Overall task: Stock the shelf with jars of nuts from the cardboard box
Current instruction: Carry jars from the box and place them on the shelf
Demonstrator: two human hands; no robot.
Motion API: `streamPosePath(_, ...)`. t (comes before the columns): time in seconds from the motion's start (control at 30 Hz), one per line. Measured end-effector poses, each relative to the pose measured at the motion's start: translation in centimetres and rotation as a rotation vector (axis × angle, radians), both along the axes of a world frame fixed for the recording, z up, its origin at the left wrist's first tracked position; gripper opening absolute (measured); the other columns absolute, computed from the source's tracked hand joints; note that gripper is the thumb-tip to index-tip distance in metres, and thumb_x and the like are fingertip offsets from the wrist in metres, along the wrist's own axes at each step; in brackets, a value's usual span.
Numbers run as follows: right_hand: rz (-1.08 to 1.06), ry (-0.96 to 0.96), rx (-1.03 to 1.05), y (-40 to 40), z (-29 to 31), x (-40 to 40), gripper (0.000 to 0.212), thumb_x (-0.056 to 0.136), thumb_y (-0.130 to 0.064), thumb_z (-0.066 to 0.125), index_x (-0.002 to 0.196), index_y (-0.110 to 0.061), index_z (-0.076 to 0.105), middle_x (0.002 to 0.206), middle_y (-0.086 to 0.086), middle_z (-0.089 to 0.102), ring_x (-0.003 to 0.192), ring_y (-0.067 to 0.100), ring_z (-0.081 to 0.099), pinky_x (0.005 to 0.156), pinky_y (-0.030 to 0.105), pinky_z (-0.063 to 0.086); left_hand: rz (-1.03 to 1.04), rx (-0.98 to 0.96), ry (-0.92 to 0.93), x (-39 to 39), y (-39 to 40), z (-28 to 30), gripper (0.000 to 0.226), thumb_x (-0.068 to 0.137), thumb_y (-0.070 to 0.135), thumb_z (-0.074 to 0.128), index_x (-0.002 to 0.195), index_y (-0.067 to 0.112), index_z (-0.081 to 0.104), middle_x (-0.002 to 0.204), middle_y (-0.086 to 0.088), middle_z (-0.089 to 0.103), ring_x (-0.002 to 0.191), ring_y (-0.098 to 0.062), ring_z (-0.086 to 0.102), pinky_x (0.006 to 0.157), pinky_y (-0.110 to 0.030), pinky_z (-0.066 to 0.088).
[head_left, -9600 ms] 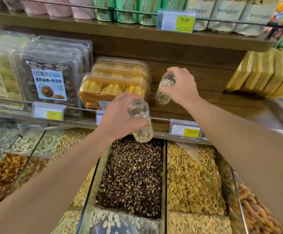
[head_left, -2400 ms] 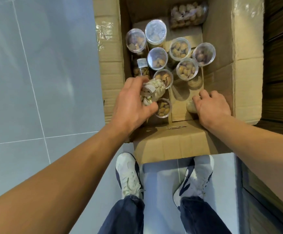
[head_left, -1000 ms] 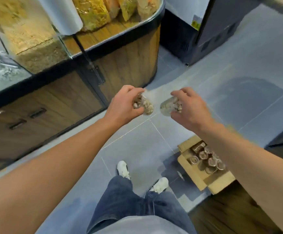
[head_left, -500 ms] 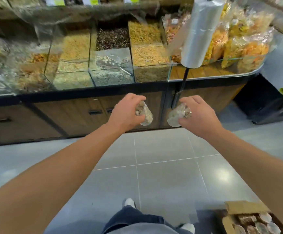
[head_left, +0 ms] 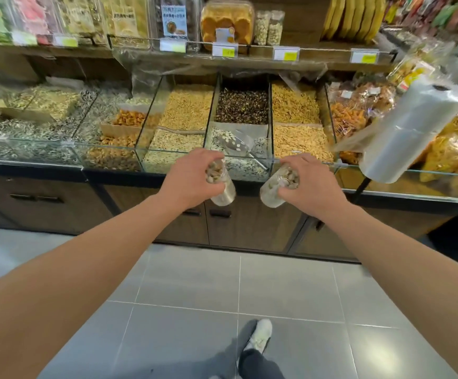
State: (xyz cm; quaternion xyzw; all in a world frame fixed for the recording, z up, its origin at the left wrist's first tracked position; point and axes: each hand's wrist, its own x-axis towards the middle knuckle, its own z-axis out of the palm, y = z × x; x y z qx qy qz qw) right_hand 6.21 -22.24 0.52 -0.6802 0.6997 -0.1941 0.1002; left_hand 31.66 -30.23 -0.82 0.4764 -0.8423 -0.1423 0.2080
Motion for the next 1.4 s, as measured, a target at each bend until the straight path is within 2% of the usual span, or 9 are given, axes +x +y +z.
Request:
streamPosePath(0.3, 0.032, -0.017, -0.103, -13.6, 2.9, -3.7, 0.065, 0.078, -0.027, 0.072, 0.139, -0.020, 0.049, 0.132, 0.002, 0.052, 0.097, 0.010, 0.049, 0.082, 0.017, 0.038, 0.043, -0.042, -0.012, -3.8, -11.7, 2.9, 0.060, 0.077, 0.032, 0.070, 0.135, 0.024, 0.053, 0.129, -0.001, 0.056, 0.112, -0.017, 0.054, 0.094, -0.032, 0.044)
streamPosePath(0.4, 0.026, -0.028, -0.106, -18.0, 3.5, -6.2, 0.065, 0.078, -0.029, 0.073, 0.138, -0.020, 0.051, 0.133, 0.003, 0.053, 0.110, 0.017, 0.054, 0.086, 0.022, 0.037, 0.069, -0.046, 0.006, -6.2, -15.3, 3.7, 0.059, 0.079, 0.034, 0.070, 0.135, 0.025, 0.053, 0.129, 0.002, 0.056, 0.112, -0.014, 0.053, 0.094, -0.030, 0.042)
streamPosePath(0.53, 0.025, 0.000, -0.096, -23.2, 3.9, -9.2, 0.063, 0.078, -0.030, 0.071, 0.137, -0.023, 0.052, 0.134, 0.003, 0.052, 0.092, 0.019, 0.062, 0.074, 0.022, 0.042, 0.095, -0.050, 0.028, -9.2, -20.2, 4.2, 0.060, 0.078, 0.036, 0.071, 0.135, 0.029, 0.052, 0.132, 0.007, 0.055, 0.112, -0.008, 0.050, 0.097, -0.030, 0.042)
streamPosePath(0.63, 0.029, 0.030, -0.060, -26.8, 3.8, -11.1, 0.063, 0.077, -0.032, 0.070, 0.136, -0.025, 0.052, 0.131, 0.001, 0.052, 0.090, 0.016, 0.058, 0.077, 0.023, 0.044, 0.095, -0.051, 0.022, -11.3, -24.4, 4.3, 0.060, 0.076, 0.038, 0.071, 0.133, 0.032, 0.054, 0.130, 0.007, 0.057, 0.108, -0.009, 0.053, 0.092, -0.029, 0.044)
streamPosePath(0.87, -0.036, 0.066, -0.040, -35.9, 3.9, -14.6, 0.060, 0.078, -0.031, 0.070, 0.135, -0.027, 0.052, 0.135, 0.000, 0.050, 0.109, 0.018, 0.055, 0.083, 0.025, 0.040, 0.031, -0.032, 0.060, -15.2, -35.4, 4.4, 0.061, 0.073, 0.042, 0.069, 0.132, 0.034, 0.055, 0.125, 0.008, 0.057, 0.105, -0.011, 0.057, 0.086, -0.032, 0.050)
streamPosePath(1.0, -0.085, 0.093, -0.045, -41.5, 5.0, -15.4, 0.064, 0.076, -0.033, 0.069, 0.136, -0.028, 0.050, 0.136, 0.000, 0.049, 0.111, 0.018, 0.053, 0.091, 0.032, 0.047, -0.007, -0.007, 0.094, -16.3, -42.0, 4.6, 0.060, 0.075, 0.038, 0.071, 0.133, 0.033, 0.054, 0.126, 0.008, 0.054, 0.104, -0.007, 0.051, 0.080, -0.024, 0.040)
streamPosePath(1.1, -0.118, 0.093, -0.061, -45.6, 6.1, -16.0, 0.064, 0.075, -0.033, 0.069, 0.137, -0.029, 0.051, 0.134, 0.000, 0.050, 0.104, 0.014, 0.052, 0.084, 0.027, 0.043, -0.046, 0.022, 0.103, -17.0, -46.8, 4.9, 0.061, 0.073, 0.038, 0.071, 0.132, 0.033, 0.055, 0.124, 0.006, 0.055, 0.109, -0.010, 0.052, 0.086, -0.026, 0.042)
streamPosePath(1.2, -0.117, 0.100, -0.106, -49.5, 7.3, -16.5, 0.062, 0.076, -0.031, 0.070, 0.136, -0.024, 0.053, 0.132, 0.001, 0.052, 0.114, 0.019, 0.053, 0.085, 0.024, 0.037, -0.068, 0.016, 0.104, -17.7, -51.2, 5.4, 0.062, 0.072, 0.038, 0.073, 0.131, 0.032, 0.056, 0.122, 0.003, 0.057, 0.108, -0.016, 0.055, 0.091, -0.034, 0.048)
streamPosePath(1.4, -0.102, 0.097, -0.195, -56.9, 10.5, -17.4, 0.062, 0.073, -0.032, 0.071, 0.132, -0.025, 0.055, 0.126, 0.000, 0.053, 0.114, 0.017, 0.052, 0.085, 0.025, 0.036, -0.046, 0.050, 0.156, -18.9, -57.7, 6.6, 0.067, 0.069, 0.036, 0.076, 0.132, 0.031, 0.055, 0.127, 0.007, 0.057, 0.114, -0.012, 0.053, 0.086, -0.024, 0.040)
